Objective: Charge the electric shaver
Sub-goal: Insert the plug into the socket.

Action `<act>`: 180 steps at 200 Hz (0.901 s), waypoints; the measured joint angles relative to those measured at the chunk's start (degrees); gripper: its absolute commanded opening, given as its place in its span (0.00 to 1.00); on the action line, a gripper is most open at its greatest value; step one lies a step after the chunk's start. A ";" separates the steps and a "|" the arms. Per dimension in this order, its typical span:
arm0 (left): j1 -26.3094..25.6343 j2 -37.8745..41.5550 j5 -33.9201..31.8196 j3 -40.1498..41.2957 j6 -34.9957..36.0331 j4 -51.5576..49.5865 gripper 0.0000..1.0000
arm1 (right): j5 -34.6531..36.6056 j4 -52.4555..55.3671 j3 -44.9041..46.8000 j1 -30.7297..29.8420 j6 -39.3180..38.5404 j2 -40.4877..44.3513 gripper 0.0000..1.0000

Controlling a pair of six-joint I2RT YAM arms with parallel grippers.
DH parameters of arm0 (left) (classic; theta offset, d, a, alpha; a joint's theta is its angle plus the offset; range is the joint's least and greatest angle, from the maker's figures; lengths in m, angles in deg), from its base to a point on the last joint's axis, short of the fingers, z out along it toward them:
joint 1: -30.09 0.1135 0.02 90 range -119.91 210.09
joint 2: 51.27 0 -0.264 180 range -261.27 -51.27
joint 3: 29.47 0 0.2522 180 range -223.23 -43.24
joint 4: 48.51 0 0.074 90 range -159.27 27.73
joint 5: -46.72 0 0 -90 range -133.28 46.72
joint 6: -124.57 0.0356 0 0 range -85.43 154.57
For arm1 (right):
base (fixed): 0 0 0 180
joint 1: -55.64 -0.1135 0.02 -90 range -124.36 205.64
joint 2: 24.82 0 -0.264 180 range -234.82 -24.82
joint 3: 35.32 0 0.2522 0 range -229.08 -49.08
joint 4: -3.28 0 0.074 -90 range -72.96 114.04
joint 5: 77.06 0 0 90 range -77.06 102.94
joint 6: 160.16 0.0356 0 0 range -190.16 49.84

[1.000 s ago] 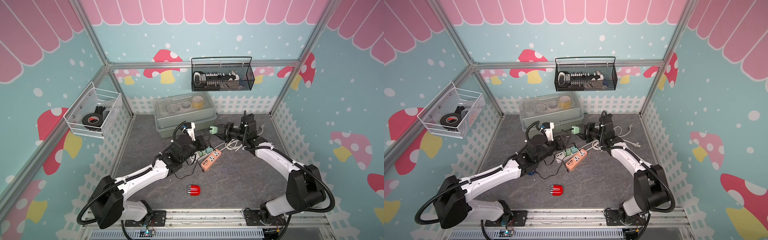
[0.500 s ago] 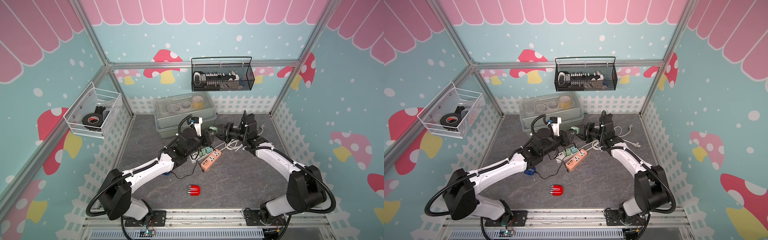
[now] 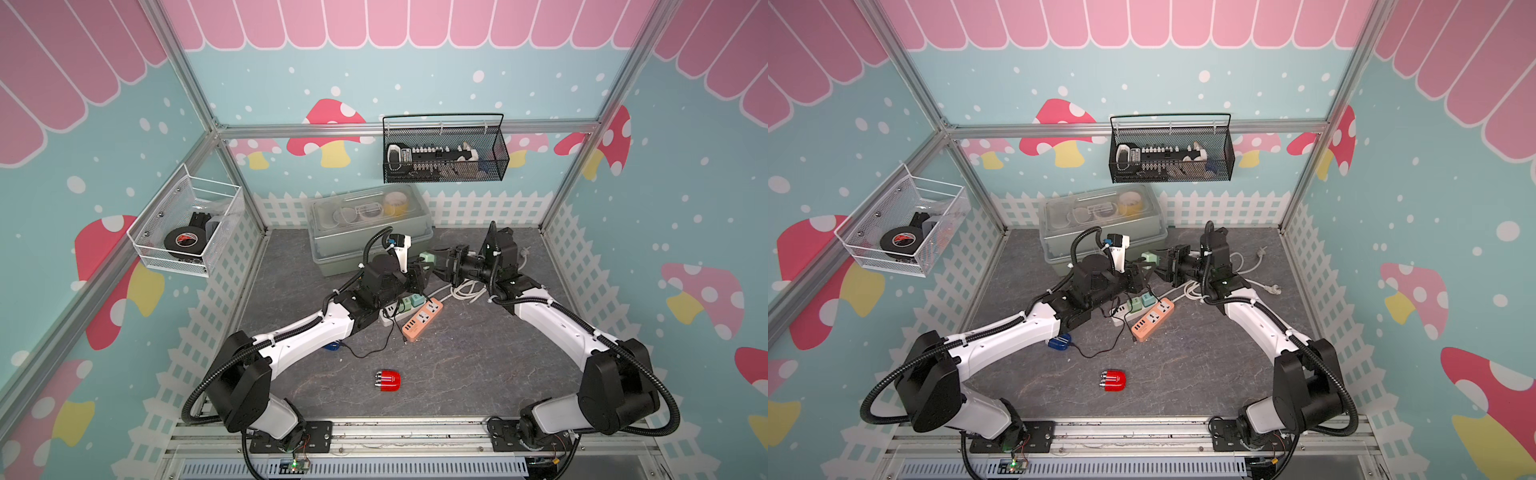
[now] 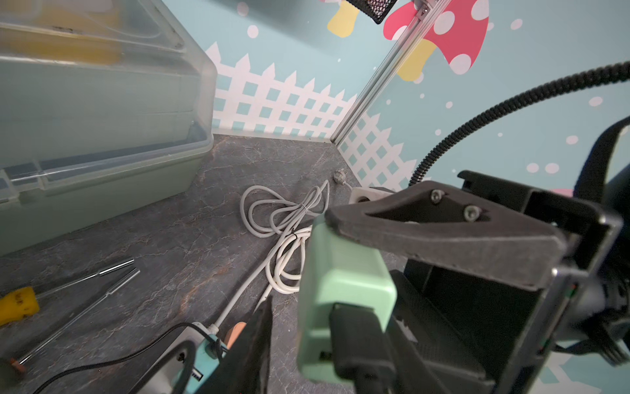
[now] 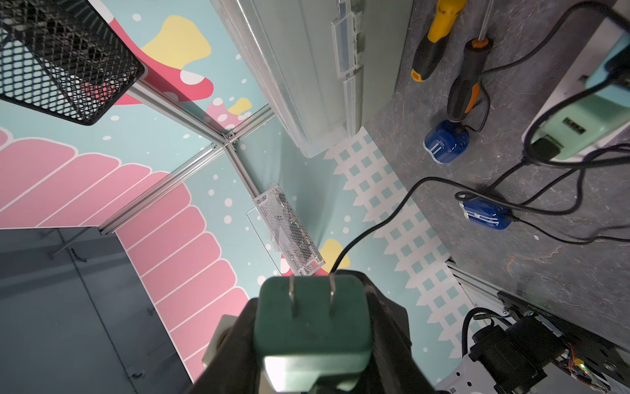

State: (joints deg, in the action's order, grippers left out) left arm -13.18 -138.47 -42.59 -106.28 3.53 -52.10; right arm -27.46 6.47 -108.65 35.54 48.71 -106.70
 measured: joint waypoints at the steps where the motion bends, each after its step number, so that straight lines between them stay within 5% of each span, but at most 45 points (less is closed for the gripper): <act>1: -0.02 0.00 0.00 0.00 0.00 0.00 0.38 | 0.04 0.00 0.09 0.00 0.02 0.11 0.00; 89: -0.70 0.04 1.18 -0.02 0.92 -0.90 0.22 | 0.83 0.48 2.40 -0.11 0.81 1.86 0.00; 121: -0.87 0.42 1.60 -0.02 1.31 -1.81 0.00 | 0.76 0.74 3.04 -0.13 1.01 2.47 0.00; 132: -0.85 0.55 1.75 0.00 1.33 -2.19 0.00 | 0.68 0.81 3.04 -0.15 1.03 2.56 0.00; 157: -1.05 1.20 2.16 -0.46 1.22 -5.53 0.00 | -0.20 4.46 2.56 -0.02 1.09 2.71 0.50; 180: -1.33 2.71 1.16 -1.29 0.44 -11.02 0.00 | -1.29 19.45 -1.27 2.80 -5.92 3.37 0.69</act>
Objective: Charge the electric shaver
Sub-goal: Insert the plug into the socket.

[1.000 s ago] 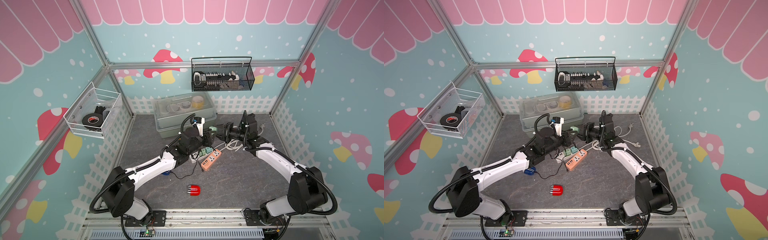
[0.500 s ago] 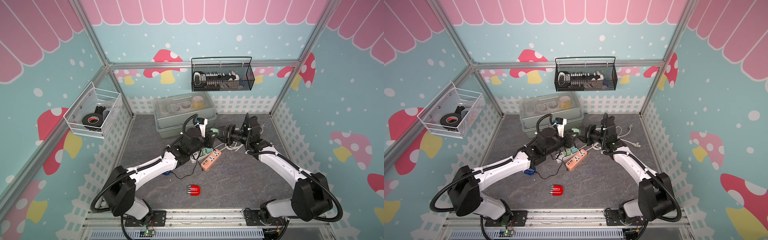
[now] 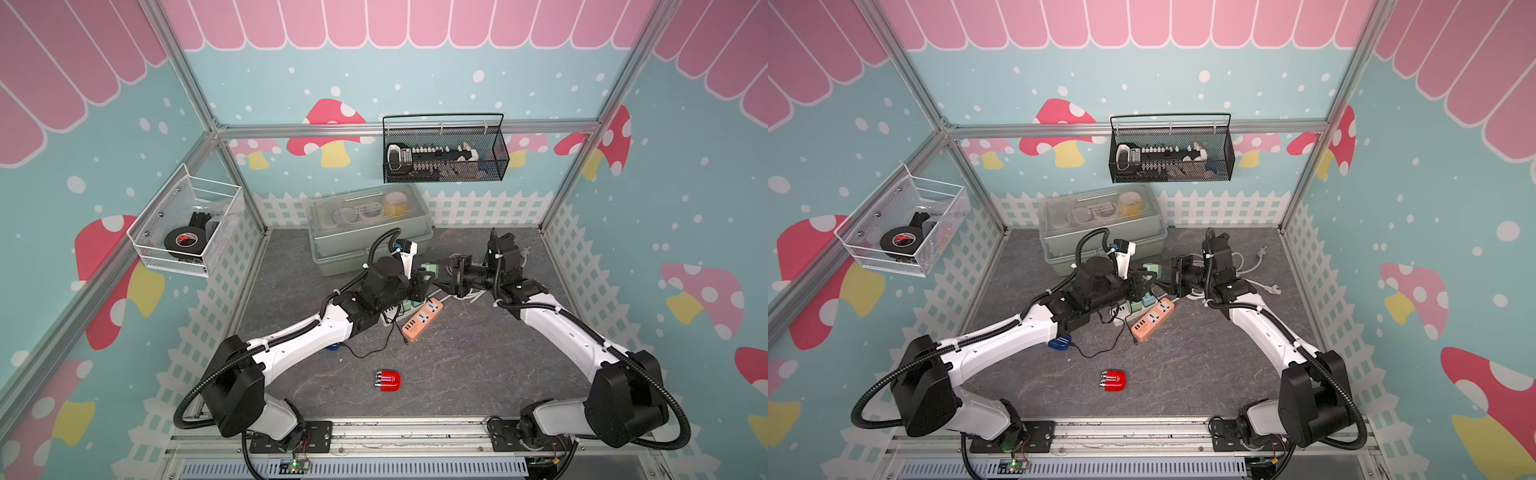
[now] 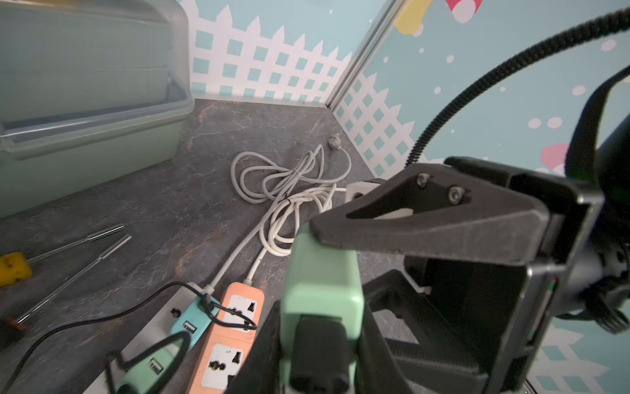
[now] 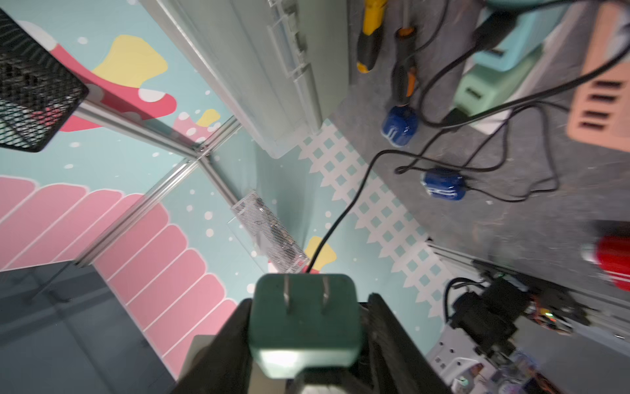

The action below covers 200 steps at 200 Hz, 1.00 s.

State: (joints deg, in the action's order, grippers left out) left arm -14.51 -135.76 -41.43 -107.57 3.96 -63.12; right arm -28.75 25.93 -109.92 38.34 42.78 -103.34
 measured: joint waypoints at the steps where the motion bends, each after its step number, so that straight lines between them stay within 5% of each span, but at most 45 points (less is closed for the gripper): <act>1: 0.04 0.17 -0.15 -0.02 -0.02 -0.37 0.00 | -0.09 1.05 -0.35 0.37 -0.96 0.07 0.69; 41: 0.98 4.79 -0.83 -4.13 2.08 -16.37 0.00 | 9.03 31.08 -10.58 10.80 -31.80 0.48 0.74; 94: -0.79 -2.23 4.04 -13.53 9.68 -37.68 0.00 | 20.35 39.93 -9.66 4.44 -66.38 6.45 0.73; 135: -3.65 -15.74 4.76 -16.65 12.09 -44.81 0.00 | 24.11 32.30 4.02 -6.60 -79.62 20.46 0.71; 200: -4.59 -24.44 0.46 -24.68 13.03 -47.15 0.00 | 31.26 22.23 19.10 -7.21 -88.63 46.82 0.68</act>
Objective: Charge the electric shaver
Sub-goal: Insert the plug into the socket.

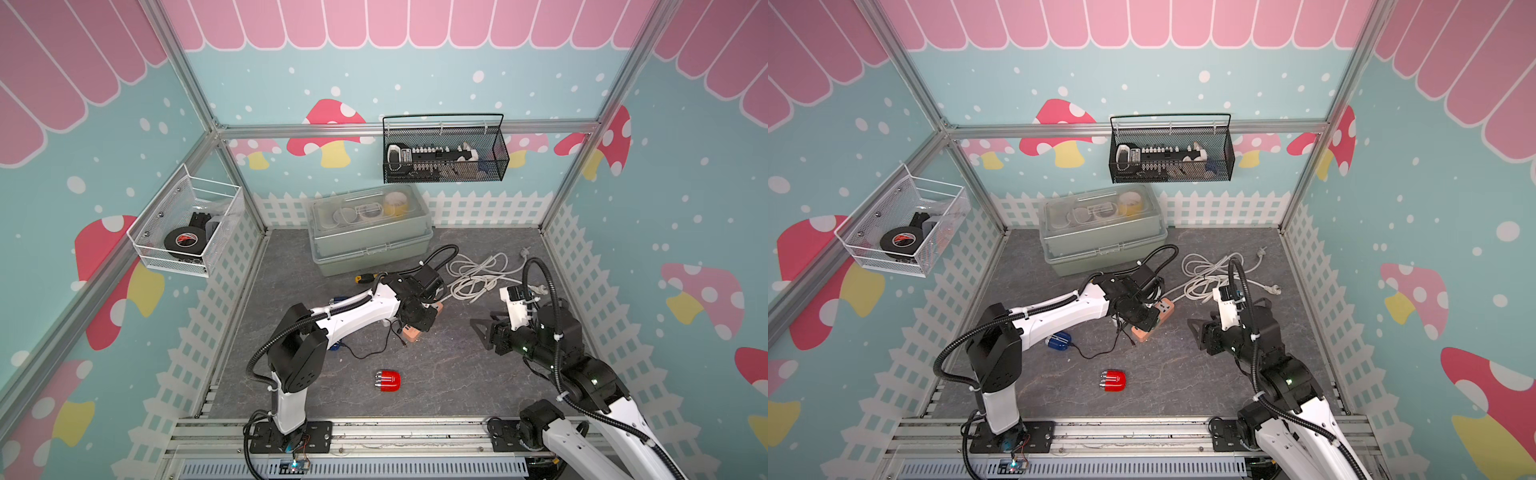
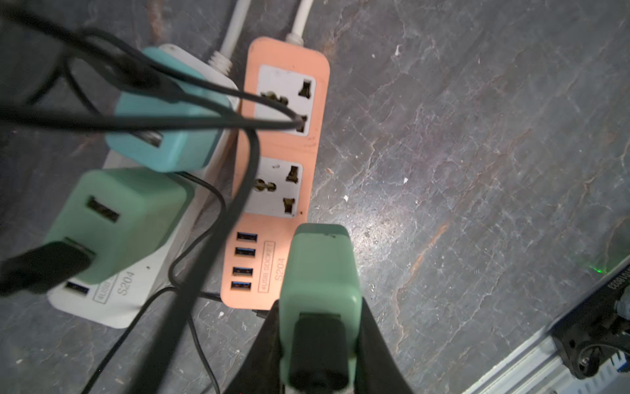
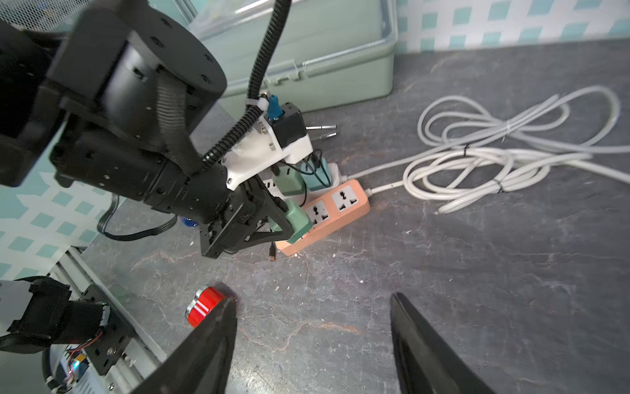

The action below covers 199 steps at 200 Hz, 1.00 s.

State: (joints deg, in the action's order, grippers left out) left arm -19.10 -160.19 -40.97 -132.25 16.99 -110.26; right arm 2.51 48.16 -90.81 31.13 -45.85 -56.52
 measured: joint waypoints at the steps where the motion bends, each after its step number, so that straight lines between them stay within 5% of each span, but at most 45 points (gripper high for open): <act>1: 0.00 0.00 -0.09 -0.04 0.00 -0.02 0.00 | 0.02 -0.04 -0.02 0.00 -0.04 0.02 0.68; 199: -0.20 -11.19 -5.95 -13.27 6.60 -8.98 0.00 | 2.51 -1.57 -0.13 0.00 0.20 -2.99 0.66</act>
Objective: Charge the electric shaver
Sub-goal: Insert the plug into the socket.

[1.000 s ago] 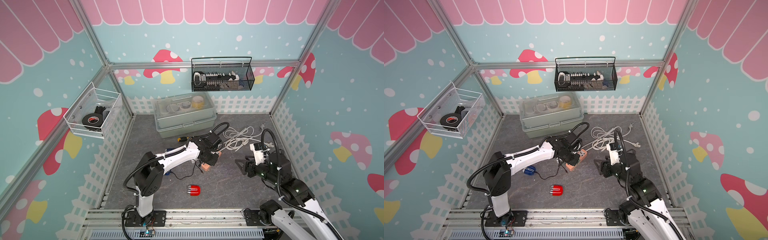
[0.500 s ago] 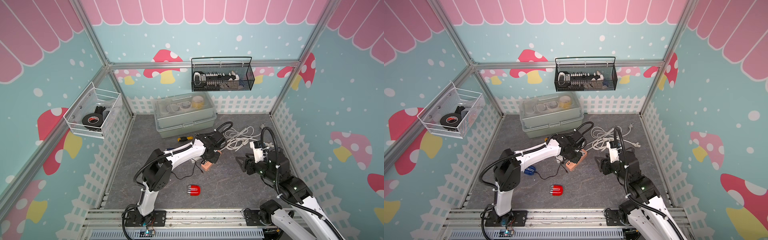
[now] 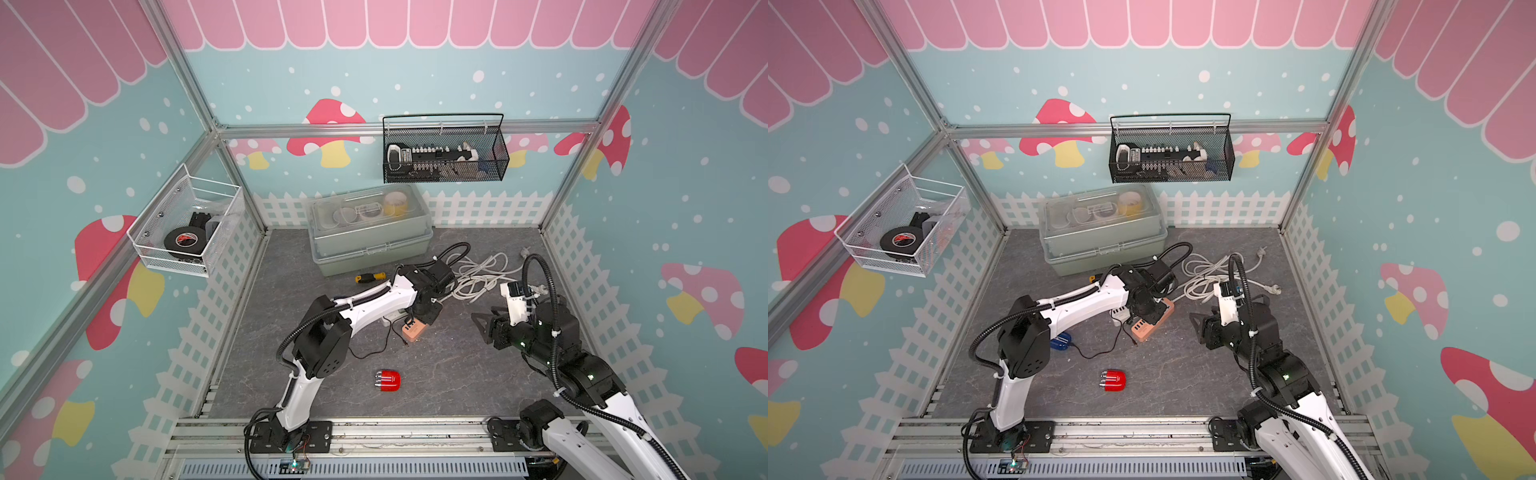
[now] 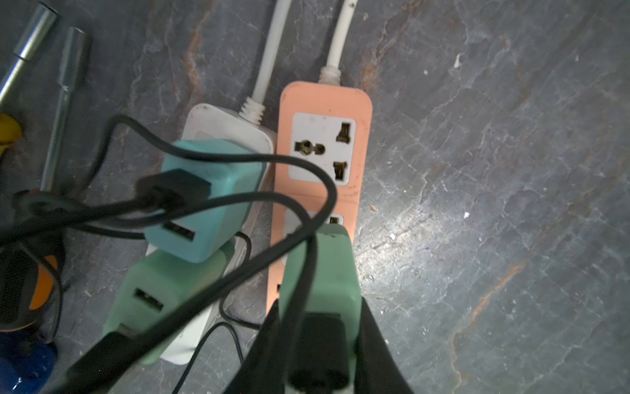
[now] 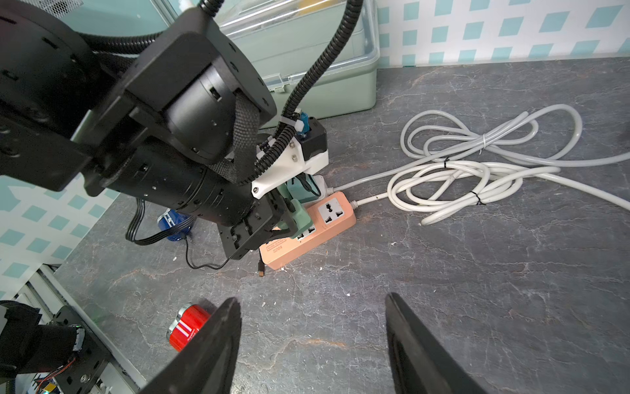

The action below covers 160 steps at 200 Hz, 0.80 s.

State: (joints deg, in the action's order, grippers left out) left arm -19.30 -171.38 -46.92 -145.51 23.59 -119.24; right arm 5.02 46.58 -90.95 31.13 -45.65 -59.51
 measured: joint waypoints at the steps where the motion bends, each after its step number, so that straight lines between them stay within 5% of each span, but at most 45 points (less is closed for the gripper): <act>1: -0.02 0.00 -0.02 0.00 0.07 0.00 0.00 | 0.00 0.00 0.00 0.00 0.00 0.00 0.66; 160: 0.15 -6.36 2.01 -7.52 2.75 -6.10 0.00 | 0.48 0.00 0.00 0.00 0.87 -0.04 0.66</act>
State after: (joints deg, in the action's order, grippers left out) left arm -19.14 -177.74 -44.90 -153.03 26.34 -125.34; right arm 5.50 46.58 -90.95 31.13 -44.78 -59.56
